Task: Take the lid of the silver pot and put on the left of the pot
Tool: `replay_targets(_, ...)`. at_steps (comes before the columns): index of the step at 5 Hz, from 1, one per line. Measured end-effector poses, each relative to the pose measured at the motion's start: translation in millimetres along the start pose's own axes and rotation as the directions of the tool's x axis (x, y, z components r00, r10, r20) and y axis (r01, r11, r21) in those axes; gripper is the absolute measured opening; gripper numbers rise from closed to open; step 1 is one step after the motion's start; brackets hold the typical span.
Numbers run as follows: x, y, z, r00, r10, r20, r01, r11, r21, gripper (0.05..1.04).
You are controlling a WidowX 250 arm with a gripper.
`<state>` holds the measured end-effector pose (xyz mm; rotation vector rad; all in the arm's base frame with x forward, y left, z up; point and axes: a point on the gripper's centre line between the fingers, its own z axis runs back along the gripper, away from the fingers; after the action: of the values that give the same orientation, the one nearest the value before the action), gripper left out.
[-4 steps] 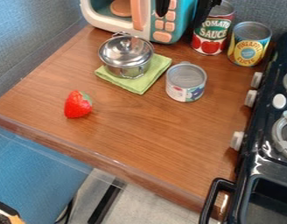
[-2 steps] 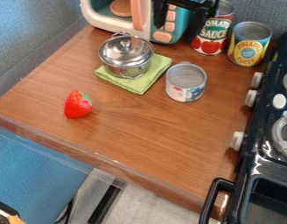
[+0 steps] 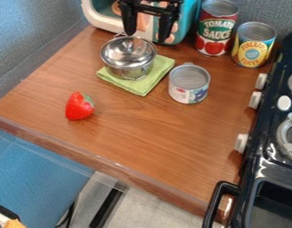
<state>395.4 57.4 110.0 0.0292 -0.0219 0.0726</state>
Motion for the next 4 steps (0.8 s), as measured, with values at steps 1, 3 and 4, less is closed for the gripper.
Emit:
replay_targets(1, 3, 21, -7, 0.999, 0.021, 0.042, -0.020, 0.999, -0.038, 0.999)
replay_targets(3, 5, 31, -20, 0.995, 0.045, 0.092, -0.039, 0.997, -0.071, 0.999)
replay_targets(4, 9, 32, -23, 0.992, 0.054, 0.118, -0.050, 0.998, -0.032, 0.999)
